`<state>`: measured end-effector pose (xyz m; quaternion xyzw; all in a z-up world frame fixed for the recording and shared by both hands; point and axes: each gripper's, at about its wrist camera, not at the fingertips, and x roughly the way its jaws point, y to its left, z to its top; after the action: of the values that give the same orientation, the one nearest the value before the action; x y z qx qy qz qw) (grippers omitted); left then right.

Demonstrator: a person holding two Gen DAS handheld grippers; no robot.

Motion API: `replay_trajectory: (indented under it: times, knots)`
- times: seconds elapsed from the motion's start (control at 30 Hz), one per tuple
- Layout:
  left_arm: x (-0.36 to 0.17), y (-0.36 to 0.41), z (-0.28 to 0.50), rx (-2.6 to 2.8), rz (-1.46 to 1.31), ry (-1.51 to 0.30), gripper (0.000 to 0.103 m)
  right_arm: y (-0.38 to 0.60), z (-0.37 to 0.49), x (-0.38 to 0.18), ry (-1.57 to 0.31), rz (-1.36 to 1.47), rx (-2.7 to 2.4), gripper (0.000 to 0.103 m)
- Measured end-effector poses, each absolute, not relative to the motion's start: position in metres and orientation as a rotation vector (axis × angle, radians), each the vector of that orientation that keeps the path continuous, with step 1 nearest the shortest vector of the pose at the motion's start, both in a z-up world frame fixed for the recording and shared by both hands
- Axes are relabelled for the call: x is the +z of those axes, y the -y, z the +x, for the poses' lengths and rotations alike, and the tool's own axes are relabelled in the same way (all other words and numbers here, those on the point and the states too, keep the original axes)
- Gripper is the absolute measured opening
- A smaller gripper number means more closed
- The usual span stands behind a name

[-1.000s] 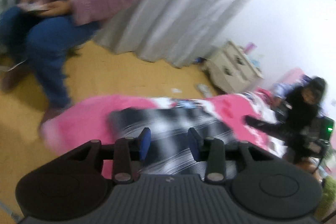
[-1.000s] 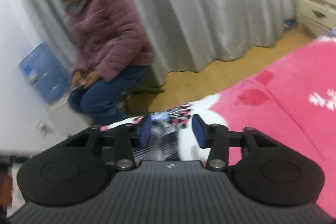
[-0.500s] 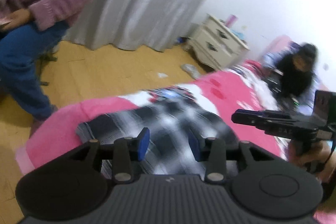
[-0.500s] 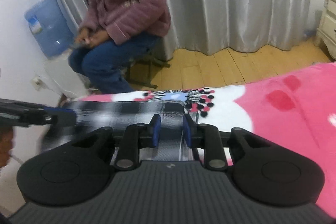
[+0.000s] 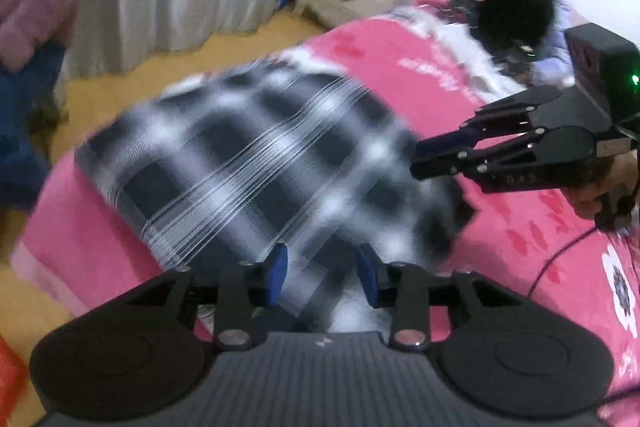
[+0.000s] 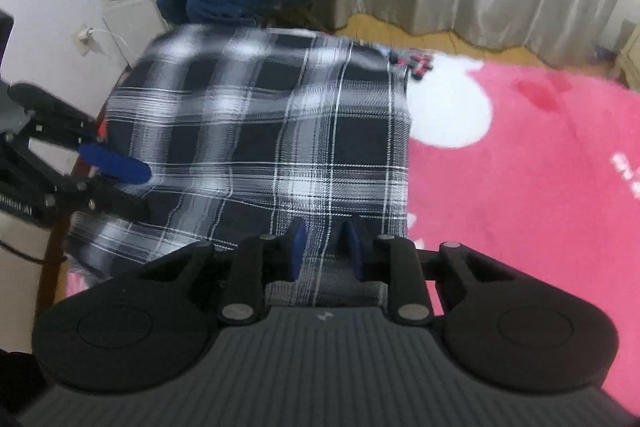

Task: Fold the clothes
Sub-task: 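Lower the folded plaid pants onto the bedspread and open both grippers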

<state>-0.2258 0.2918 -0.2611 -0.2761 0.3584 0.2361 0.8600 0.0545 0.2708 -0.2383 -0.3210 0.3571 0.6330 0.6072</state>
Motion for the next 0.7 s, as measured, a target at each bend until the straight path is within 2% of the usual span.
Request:
replay_trajectory:
  times: [0.13,0.2,0.27,0.37,0.47,0.53,0.63,0.7]
  knots:
    - [-0.270,-0.261,-0.206,0.468,-0.544,-0.832,0.043,-0.253,0.046,-0.219,-0.817,-0.737,1.504,0.021]
    - [-0.284,-0.249,-0.192,0.495,-0.550,-0.888,0.042,-0.259,0.041,-0.242,-0.825,-0.776,1.476,0.021]
    - [-0.288,-0.243,-0.188,0.552,-0.546,-0.881,0.042,-0.265,0.038,-0.266,-0.838,-0.793,1.446,0.020]
    - [-0.267,-0.238,-0.193,0.634,-0.566,-0.837,0.042,-0.260,0.037,-0.251,-0.835,-0.729,1.417,0.021]
    - [-0.240,-0.232,-0.201,0.749,-0.583,-0.798,0.056,-0.232,0.038,-0.231,-0.863,-0.682,1.373,0.023]
    - [-0.222,-0.225,-0.205,0.825,-0.597,-0.756,0.074,-0.212,0.040,-0.222,-0.900,-0.670,1.329,0.025]
    - [-0.196,-0.209,-0.202,0.919,-0.592,-0.665,0.093,-0.194,0.038,-0.218,-0.960,-0.664,1.266,0.041]
    - [-0.182,-0.201,-0.197,0.969,-0.590,-0.630,0.095,-0.185,0.033,-0.214,-0.974,-0.656,1.234,0.050]
